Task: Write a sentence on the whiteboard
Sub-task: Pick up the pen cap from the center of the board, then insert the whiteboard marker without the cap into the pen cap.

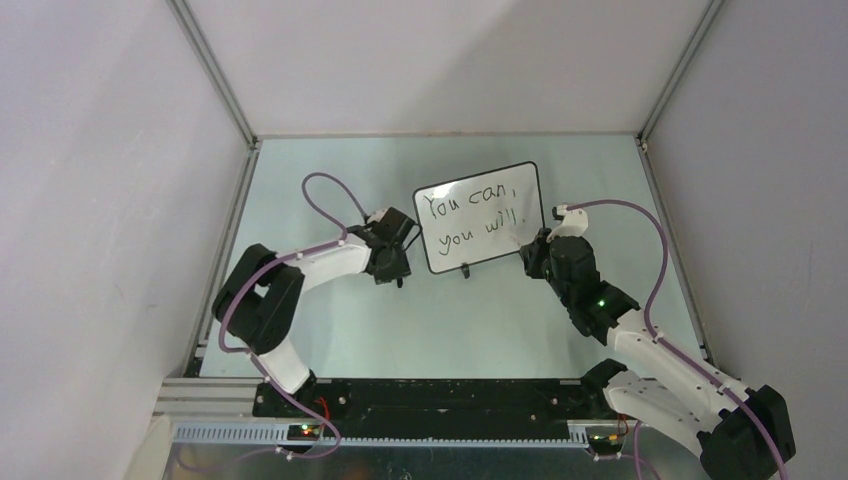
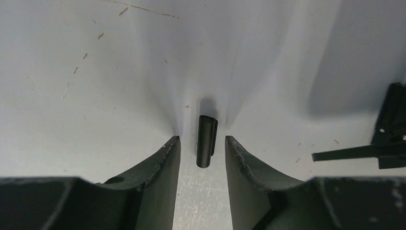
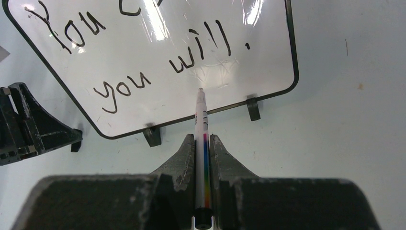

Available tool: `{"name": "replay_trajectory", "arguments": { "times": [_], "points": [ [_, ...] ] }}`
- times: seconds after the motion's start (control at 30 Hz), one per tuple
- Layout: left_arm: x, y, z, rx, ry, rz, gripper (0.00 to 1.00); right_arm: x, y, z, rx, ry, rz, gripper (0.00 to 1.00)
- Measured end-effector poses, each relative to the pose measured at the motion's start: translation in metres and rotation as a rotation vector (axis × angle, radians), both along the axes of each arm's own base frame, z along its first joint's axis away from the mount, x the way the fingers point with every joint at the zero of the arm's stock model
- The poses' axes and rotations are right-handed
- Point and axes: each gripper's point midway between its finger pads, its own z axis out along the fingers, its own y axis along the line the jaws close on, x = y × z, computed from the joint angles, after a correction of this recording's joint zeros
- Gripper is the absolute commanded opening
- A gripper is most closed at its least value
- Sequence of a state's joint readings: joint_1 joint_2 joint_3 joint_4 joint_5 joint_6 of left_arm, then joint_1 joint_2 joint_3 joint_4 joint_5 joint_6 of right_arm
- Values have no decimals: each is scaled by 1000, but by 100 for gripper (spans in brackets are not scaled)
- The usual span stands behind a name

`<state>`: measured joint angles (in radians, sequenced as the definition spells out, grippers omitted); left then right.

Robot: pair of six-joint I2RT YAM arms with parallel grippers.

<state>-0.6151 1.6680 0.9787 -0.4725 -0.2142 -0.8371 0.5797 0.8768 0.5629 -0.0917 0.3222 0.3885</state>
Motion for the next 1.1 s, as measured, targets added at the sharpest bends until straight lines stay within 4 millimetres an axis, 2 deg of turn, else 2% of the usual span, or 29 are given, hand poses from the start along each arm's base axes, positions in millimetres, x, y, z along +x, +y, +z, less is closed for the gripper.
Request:
{"name": "replay_trajectory", "arguments": {
  "times": [0.1,0.27,0.5,0.6,0.73,0.8,0.93,1.1],
  "points": [
    [-2,1,-8,13,22,-1,40,0,0,0,-1,0,-2,0],
    [5,-3,-8,14,20,6,34,0,-1,0,-3,-1,-8,0],
    [17,-4,-9,10,22,29,17,1,-3,0,-6,-2,-13,0],
    [19,-3,-9,5,17,40,13,1,-4,0,-8,-3,-19,0],
    [16,1,-8,5,-4,49,8,1,-4,0,-11,-4,-20,0],
    [7,11,-7,14,-9,61,8,1,-4,0,-13,-7,-20,0],
    [-17,31,10,9,-31,83,1,-1,-3,6,-7,-24,-6,0],
    [-19,34,72,-130,-190,150,0,-12,13,25,36,-78,86,0]
  ]
}}
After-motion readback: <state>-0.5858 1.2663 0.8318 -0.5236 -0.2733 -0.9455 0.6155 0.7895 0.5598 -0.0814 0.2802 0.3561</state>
